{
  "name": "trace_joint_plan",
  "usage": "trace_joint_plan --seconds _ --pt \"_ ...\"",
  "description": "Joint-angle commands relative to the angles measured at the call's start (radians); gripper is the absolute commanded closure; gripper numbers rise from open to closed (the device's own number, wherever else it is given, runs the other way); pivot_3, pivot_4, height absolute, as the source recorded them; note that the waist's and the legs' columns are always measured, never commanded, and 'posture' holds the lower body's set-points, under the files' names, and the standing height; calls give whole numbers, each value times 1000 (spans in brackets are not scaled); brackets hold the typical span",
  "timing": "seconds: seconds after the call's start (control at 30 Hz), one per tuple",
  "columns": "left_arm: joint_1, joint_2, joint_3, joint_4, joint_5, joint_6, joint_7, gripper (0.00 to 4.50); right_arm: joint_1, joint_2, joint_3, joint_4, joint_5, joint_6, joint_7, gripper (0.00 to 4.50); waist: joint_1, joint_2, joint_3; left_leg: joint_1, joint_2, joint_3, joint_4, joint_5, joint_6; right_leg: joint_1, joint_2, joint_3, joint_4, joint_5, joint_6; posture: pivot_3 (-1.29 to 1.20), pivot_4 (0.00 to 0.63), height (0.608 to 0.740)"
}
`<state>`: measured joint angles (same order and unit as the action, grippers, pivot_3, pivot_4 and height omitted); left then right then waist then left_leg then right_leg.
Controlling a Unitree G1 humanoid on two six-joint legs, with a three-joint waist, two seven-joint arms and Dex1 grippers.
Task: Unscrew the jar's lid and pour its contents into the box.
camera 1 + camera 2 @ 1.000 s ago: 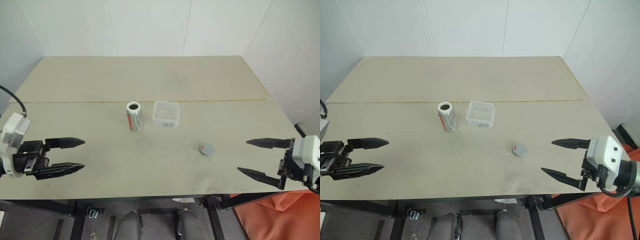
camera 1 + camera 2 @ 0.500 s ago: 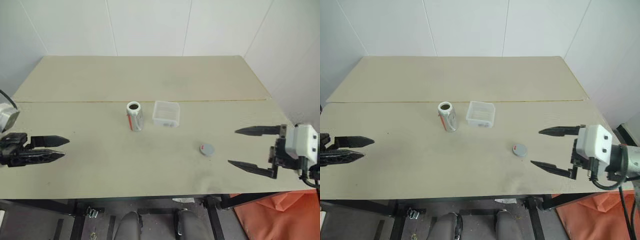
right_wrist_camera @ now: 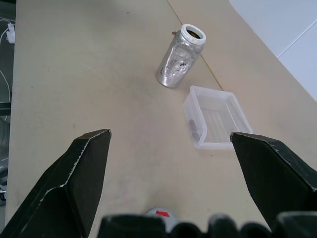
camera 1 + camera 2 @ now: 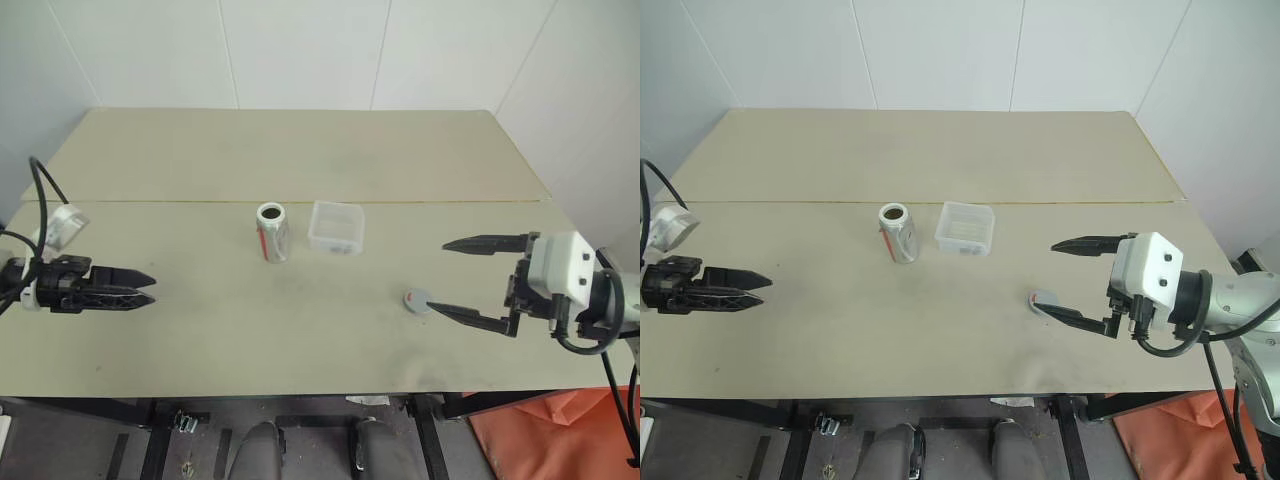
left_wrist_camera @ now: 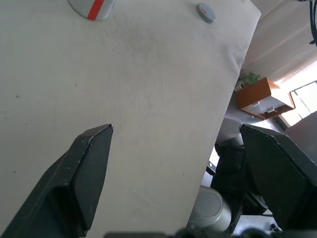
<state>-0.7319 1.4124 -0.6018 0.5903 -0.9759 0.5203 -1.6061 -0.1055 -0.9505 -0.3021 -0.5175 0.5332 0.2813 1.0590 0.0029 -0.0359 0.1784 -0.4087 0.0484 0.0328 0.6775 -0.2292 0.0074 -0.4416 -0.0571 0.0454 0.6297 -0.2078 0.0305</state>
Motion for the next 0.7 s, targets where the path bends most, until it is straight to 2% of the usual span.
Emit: trace_joint_plan --seconds 0.03,0.17,0.7 --pt "-43 31 -49 35 -27 -40 -8 52 -17 3 -8 -23 6 -4 -18 0 1 0 0 0 0 0 1 0 0 0 0 0 0 0 0 0 150 740" --pt "-155 -6 -105 27 -21 20 -8 52 -22 12 2 -15 3 -11 -21 0 7 -1 0 0 0 0 2 0 0 1 0 0 1 0 0 0 150 740" --pt "-315 -45 -225 121 -10 47 -8 52 -75 22 47 2 -8 -10 -32 0 8 -1 0 0 0 -1 2 0 0 1 0 0 1 0 0 0 150 740"
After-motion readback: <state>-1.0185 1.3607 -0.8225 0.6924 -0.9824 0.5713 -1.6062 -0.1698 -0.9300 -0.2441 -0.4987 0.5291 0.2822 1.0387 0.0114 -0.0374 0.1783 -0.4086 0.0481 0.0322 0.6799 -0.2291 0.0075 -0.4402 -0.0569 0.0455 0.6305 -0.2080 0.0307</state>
